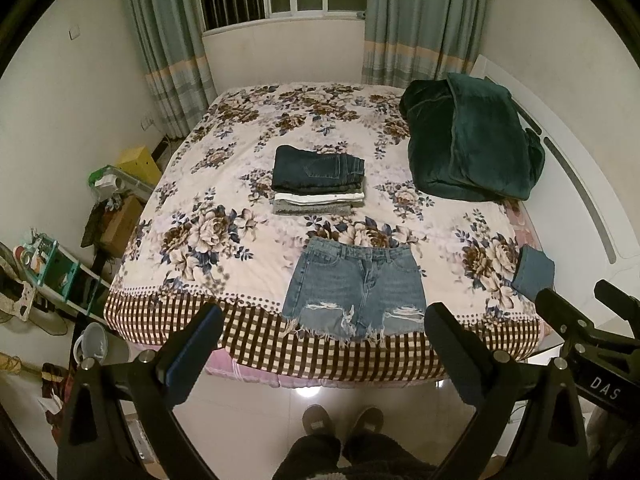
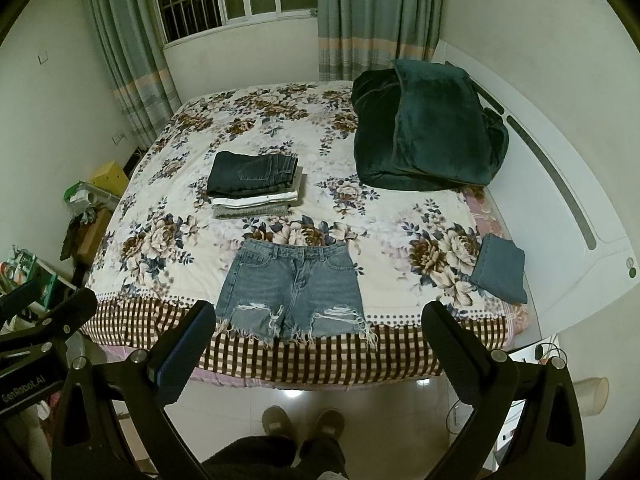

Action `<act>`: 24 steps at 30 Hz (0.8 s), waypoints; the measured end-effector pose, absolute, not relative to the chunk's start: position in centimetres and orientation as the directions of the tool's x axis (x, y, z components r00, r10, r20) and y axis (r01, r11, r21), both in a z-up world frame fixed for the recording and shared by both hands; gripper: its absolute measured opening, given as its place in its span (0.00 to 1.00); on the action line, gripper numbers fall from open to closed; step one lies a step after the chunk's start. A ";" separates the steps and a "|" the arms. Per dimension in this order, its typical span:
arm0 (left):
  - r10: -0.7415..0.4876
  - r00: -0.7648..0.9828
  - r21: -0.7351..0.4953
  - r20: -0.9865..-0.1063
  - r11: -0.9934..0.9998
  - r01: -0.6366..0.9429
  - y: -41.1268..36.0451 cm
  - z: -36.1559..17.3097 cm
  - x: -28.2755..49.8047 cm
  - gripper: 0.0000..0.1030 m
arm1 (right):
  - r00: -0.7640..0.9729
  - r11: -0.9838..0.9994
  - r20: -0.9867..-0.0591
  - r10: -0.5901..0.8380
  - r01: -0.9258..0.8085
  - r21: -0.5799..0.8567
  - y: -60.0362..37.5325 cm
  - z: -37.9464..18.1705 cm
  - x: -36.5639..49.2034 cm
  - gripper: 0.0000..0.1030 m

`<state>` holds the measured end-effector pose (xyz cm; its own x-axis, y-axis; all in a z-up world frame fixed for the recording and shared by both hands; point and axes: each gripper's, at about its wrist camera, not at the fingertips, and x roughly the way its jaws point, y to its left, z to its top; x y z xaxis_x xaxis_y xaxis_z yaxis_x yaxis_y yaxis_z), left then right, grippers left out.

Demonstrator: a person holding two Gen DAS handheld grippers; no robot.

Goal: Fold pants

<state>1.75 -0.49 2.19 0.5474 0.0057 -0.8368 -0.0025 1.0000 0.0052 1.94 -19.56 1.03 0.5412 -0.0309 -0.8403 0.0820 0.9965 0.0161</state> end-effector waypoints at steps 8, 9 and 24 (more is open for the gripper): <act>0.004 0.550 0.004 -0.835 1.000 -0.001 -0.5 2.3 2.0 1.00 | 0.541 0.996 -0.840 -0.031 0.082 0.016 -19.6 1.2 2.0 1.00; 0.004 0.549 0.004 -0.836 1.000 -0.001 -0.5 2.3 2.0 1.00 | 0.541 0.996 -0.840 -0.032 0.084 0.017 -19.6 1.2 2.1 1.00; 0.006 0.553 0.006 -0.833 1.000 -0.001 -0.5 2.5 1.9 1.00 | 0.542 0.996 -0.840 -0.030 0.082 0.017 -19.6 1.3 2.0 1.00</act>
